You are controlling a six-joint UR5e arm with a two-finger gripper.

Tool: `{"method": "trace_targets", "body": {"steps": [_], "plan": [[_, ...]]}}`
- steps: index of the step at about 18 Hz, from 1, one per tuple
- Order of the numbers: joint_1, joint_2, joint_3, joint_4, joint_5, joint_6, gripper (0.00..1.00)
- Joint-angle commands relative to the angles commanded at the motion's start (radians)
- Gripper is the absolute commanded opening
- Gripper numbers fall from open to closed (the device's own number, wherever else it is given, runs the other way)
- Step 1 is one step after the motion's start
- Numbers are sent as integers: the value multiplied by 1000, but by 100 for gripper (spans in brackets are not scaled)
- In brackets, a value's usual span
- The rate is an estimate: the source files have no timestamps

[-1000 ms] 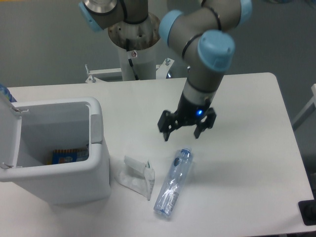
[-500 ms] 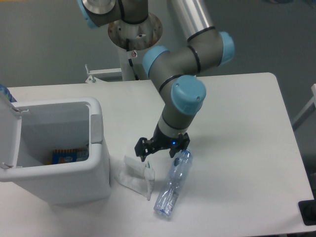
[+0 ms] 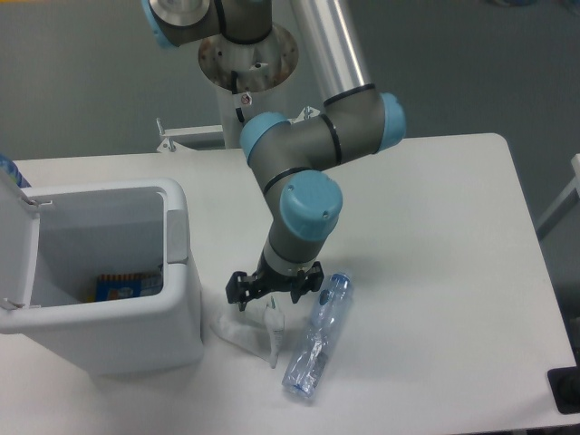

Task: Place the trash in the trash can
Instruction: 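Move the open gripper down toward the white paper wrapper, then lower onto the white paper wrapper and close the gripper on it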

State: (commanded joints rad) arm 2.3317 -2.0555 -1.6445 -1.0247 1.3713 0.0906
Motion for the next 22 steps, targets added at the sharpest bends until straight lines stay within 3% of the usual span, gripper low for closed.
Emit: {"method": "trace_targets", "body": {"steps": [6, 8, 11, 14, 18, 20, 22], "plan": [[-15, -17, -8, 0, 23, -15, 100], [-25, -25, -8, 2, 41, -25, 95], [-26, -25, -11, 0, 57, -26, 78], [-28, -23, -14, 0, 58, -26, 50], [-28, -17, -15, -3, 60, -26, 25], [-26, -6, -23, -3, 58, -23, 0], [-26, -6, -29, -3, 60, -14, 0]]}}
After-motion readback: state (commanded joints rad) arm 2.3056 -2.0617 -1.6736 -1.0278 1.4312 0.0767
